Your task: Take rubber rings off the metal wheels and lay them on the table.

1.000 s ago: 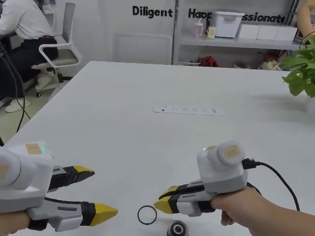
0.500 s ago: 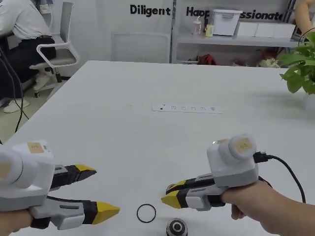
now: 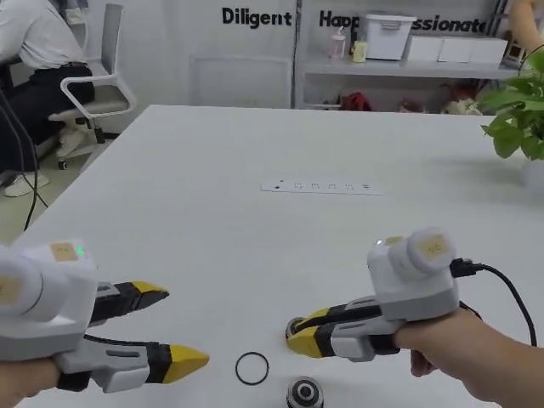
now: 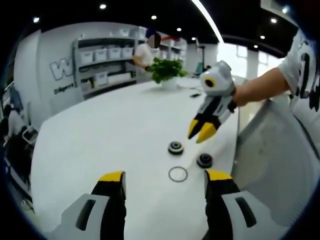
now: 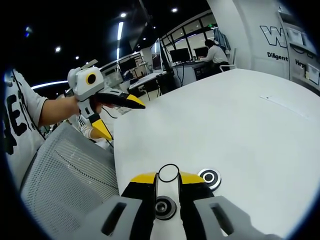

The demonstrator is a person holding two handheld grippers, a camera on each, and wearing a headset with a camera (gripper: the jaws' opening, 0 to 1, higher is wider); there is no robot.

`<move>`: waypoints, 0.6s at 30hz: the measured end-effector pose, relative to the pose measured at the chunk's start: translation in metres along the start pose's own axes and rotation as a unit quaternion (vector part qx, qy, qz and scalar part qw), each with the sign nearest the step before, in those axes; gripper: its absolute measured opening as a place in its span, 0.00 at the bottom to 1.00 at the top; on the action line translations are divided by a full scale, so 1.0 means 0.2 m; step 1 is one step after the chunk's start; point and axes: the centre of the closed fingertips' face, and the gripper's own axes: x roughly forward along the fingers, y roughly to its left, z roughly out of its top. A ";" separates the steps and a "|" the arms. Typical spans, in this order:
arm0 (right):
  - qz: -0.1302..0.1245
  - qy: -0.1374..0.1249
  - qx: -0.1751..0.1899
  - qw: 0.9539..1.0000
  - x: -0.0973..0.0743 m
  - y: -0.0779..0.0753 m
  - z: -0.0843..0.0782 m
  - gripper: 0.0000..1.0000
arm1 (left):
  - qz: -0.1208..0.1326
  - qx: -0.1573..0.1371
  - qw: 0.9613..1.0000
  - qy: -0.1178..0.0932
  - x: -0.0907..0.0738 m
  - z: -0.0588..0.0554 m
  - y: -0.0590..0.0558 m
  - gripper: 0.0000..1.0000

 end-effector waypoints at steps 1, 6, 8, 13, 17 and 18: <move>0.000 0.000 0.000 1.000 0.00 0.00 0.00 0.13 | -0.001 0.001 1.000 0.000 0.00 0.00 0.00 0.64; -0.004 0.005 -0.002 1.000 -0.02 -0.02 -0.02 0.13 | -0.004 0.002 1.000 -0.001 0.02 0.01 -0.01 0.64; -0.004 0.007 -0.004 1.000 -0.02 -0.01 -0.03 0.13 | -0.005 0.003 1.000 -0.001 0.03 0.02 -0.01 0.64; -0.003 0.011 -0.006 1.000 -0.03 -0.02 -0.05 0.13 | -0.008 0.004 1.000 0.000 0.04 0.02 -0.02 0.64; -0.004 0.013 -0.007 1.000 -0.04 -0.02 -0.06 0.12 | -0.010 0.004 1.000 0.001 0.05 0.02 -0.02 0.64; -0.005 0.014 -0.009 1.000 -0.04 -0.02 -0.06 0.12 | -0.011 0.005 1.000 0.001 0.05 0.02 -0.02 0.64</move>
